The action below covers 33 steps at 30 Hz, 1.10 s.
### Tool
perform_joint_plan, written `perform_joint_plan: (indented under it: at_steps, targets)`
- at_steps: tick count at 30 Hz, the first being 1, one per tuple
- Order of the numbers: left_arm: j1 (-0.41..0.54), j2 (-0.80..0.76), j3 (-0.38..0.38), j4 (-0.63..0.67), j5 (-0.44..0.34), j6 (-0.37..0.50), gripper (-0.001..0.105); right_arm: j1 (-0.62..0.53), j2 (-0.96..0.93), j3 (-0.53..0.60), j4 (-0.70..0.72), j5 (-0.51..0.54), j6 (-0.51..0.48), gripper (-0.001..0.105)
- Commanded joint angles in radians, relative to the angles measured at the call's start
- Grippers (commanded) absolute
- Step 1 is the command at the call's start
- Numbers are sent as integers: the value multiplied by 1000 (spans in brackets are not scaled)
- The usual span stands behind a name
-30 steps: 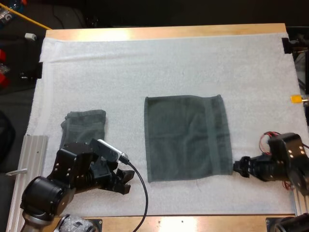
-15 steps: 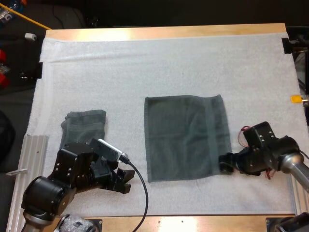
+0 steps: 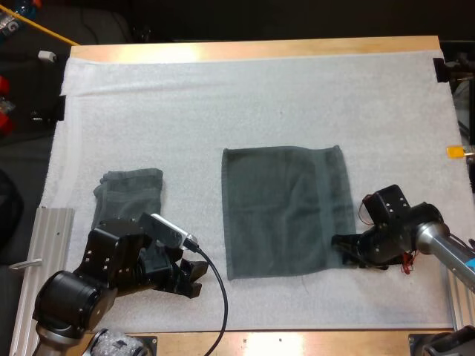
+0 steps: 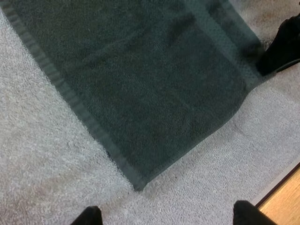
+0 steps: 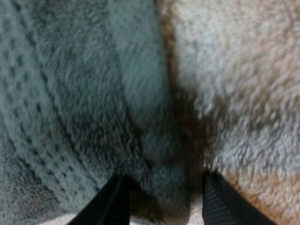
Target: Pick towel from pile, fold and stack
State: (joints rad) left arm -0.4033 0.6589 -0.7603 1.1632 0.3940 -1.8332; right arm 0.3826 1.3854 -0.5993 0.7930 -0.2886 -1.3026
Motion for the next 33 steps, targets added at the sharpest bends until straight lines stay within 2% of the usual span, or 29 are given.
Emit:
perform_joint_plan:
  at_steps: [1, 4, 7, 9, 13, 19, 27, 33]
  targets:
    - [0, 1, -1, -11, 7, -10, 56, 1, 6, -2, 7, -1, 0, 39]
    - [0, 1, -1, -13, 7, -10, 56, 1, 6, -2, 7, -1, -2, 30]
    - [0, 1, -1, -16, 7, -10, 56, 1, 6, -2, 7, -1, -10, 6]
    - [0, 1, -1, -22, 7, -10, 56, 1, 6, -2, 7, -1, -10, 0]
    - [0, 1, -1, -77, 8, -10, 56, 1, 6, -2, 9, -1, -10, 0]
    - [0, 24, 15, -86, 40, -10, 56, 48, -12, -2, 58, 45, -24, 0]
    - [-1, 183, 117, -141, 133, -10, 56, 163, -34, -2, 65, 99, -19, 0]
    - [-77, 308, 146, -244, 120, -10, 56, 169, -34, -2, 64, 133, -4, 0]
